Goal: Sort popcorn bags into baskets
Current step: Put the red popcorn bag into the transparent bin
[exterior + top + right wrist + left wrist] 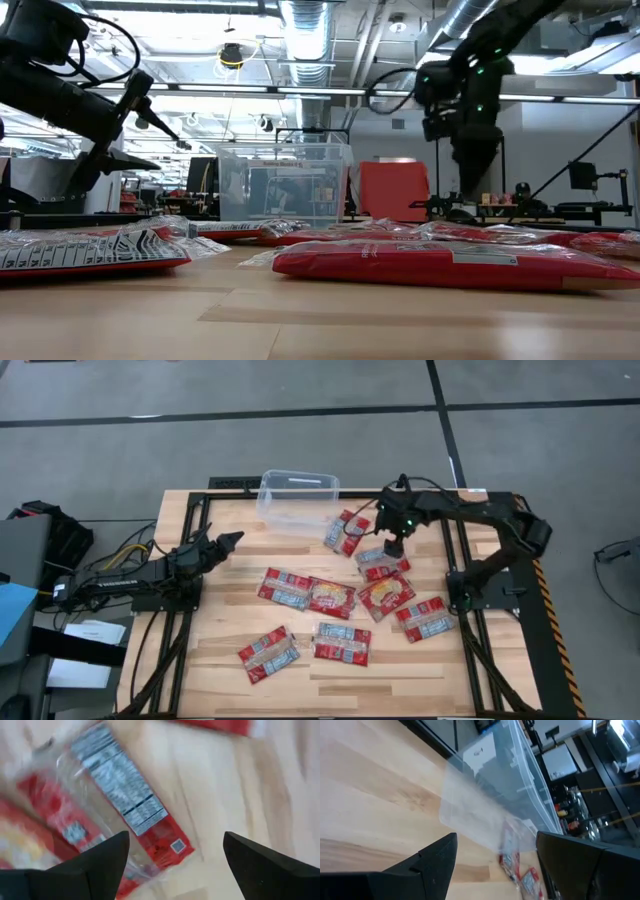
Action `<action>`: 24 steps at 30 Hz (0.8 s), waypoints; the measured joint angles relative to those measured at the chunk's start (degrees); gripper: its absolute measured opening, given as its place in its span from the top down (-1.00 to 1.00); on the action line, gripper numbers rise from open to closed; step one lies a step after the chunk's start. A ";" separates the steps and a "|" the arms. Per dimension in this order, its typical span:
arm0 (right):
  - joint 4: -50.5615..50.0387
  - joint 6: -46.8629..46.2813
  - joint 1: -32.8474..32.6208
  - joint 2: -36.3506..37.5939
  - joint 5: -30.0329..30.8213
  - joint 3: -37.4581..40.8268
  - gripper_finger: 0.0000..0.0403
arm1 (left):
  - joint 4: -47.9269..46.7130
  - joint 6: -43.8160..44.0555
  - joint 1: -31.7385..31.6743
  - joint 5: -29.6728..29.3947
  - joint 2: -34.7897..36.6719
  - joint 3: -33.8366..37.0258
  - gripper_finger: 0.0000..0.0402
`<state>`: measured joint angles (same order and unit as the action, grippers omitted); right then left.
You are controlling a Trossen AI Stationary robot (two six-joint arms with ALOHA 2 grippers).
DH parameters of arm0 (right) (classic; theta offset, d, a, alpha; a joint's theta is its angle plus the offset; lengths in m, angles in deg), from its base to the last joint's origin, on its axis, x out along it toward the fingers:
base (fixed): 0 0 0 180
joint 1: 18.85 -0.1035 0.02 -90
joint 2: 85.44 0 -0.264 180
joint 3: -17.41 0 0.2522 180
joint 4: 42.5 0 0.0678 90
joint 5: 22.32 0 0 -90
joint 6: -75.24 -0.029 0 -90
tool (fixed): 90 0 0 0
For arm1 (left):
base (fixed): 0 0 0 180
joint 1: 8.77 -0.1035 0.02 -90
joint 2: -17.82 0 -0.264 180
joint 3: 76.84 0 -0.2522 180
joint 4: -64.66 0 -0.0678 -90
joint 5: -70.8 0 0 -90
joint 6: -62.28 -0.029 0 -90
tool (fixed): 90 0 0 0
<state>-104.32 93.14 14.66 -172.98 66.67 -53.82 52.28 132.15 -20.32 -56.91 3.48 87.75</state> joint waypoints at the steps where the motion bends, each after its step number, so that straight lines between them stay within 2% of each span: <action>1: -1.05 3.79 0.35 -1.78 -0.90 -1.44 -0.72 | 0.01 -0.20 0.00 0.77 0.00 0.00 -0.30; 5: -4.49 15.67 0.59 -8.34 -3.61 -4.80 -0.72 | 0.01 -0.48 0.00 3.07 0.00 0.00 -0.30; 8: -4.47 20.46 0.56 -12.46 -3.58 -5.31 -0.70 | 0.01 -0.64 0.00 3.40 0.00 0.00 -0.30; 16: -6.44 22.41 -0.09 -20.54 -3.08 -5.79 -0.65 | 0.03 -2.14 0.00 3.40 0.00 0.00 -0.30; 20: -5.95 22.77 -2.11 -20.69 -0.75 -5.76 -0.38 | 0.03 -2.17 -0.02 2.97 -0.02 0.00 -0.30; 24: -6.41 23.33 -3.40 -20.79 0.04 -5.66 0.10 | 0.03 -2.81 -0.01 2.97 -0.02 0.00 -0.30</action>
<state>-110.73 116.47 11.26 -193.77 66.71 -59.48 52.31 129.33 -20.33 -53.95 3.45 87.75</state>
